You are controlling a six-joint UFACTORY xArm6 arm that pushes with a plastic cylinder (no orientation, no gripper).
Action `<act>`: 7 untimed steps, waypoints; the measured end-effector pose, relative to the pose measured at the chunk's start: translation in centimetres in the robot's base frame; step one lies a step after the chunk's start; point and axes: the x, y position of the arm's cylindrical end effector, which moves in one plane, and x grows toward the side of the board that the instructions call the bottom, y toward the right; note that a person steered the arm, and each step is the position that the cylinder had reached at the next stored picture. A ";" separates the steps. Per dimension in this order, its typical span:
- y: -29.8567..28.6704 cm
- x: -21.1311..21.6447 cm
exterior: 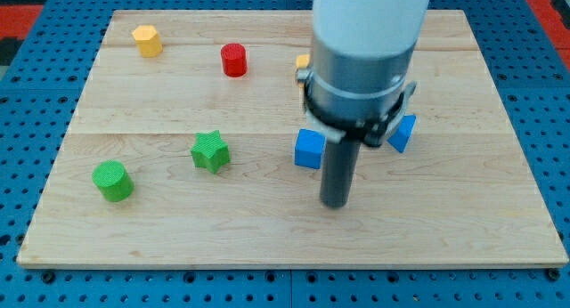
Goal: Move the green star and blue blocks towards bottom right
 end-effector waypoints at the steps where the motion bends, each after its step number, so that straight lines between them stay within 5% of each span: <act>1: -8.4 -0.2; 3: -19.7 -6.8; 5: -10.9 -10.4; 7: -11.2 -8.7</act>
